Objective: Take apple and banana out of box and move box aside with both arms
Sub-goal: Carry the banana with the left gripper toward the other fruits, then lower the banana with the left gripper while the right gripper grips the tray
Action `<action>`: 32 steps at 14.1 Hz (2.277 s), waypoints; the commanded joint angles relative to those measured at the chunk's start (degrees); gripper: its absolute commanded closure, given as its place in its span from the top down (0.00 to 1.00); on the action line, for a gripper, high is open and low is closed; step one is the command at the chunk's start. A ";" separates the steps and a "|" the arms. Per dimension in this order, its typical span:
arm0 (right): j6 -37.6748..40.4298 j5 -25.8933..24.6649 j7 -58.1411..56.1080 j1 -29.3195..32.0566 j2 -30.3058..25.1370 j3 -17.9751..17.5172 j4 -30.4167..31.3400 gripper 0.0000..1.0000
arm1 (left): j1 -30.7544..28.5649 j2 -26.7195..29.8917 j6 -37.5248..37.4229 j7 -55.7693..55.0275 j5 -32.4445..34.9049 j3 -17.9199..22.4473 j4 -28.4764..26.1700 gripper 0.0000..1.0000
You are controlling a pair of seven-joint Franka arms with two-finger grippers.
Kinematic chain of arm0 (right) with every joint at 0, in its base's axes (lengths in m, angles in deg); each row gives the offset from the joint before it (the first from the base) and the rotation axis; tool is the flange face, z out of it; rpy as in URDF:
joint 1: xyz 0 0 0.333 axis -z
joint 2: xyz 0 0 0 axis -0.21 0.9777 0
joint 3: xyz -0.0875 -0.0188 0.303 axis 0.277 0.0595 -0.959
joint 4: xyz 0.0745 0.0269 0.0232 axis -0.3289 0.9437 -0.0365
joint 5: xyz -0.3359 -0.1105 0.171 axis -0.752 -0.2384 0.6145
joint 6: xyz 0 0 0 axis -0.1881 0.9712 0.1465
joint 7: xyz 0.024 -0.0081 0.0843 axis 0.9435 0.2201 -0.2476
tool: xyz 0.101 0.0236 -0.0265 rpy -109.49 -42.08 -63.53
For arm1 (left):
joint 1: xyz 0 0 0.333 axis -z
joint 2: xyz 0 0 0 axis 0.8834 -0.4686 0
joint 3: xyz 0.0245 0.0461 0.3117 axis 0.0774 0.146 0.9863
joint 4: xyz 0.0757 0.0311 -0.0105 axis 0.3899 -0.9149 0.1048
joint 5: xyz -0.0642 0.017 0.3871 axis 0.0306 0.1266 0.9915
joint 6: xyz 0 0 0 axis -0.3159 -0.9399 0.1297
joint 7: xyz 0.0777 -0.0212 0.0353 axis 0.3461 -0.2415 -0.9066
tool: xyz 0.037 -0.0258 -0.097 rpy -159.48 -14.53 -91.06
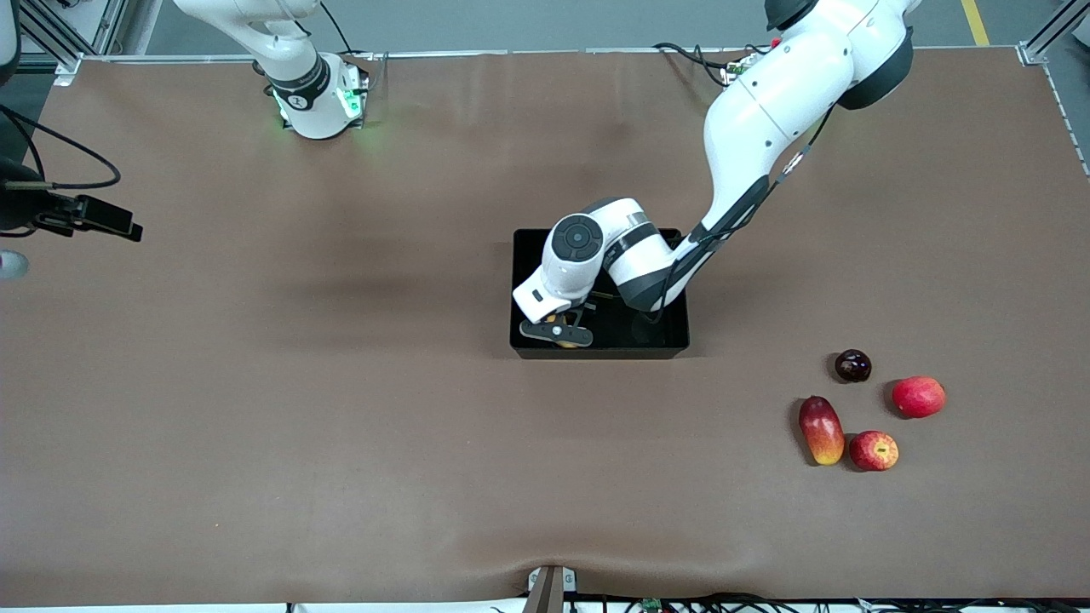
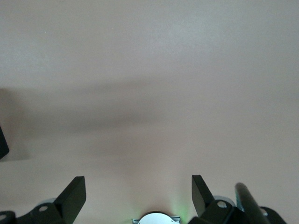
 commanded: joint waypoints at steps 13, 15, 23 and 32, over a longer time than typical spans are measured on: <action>-1.89 8.08 11.97 -14.47 4.59 -0.05 0.93 1.00 | -35.36 14.48 -20.67 25.99 -0.89 -22.40 -5.15 0.00; -4.79 9.65 15.33 -18.69 6.62 -0.05 1.02 1.00 | -40.39 14.22 -20.59 30.91 -0.80 -22.95 -7.88 0.00; -19.90 12.21 25.88 -31.62 17.16 0.04 2.95 1.00 | -45.95 8.69 -11.81 32.96 11.13 -16.99 -12.46 0.00; -39.06 12.56 36.07 -42.95 26.83 -0.05 4.80 1.00 | -44.72 1.66 -0.29 33.13 18.35 -10.20 -11.58 0.00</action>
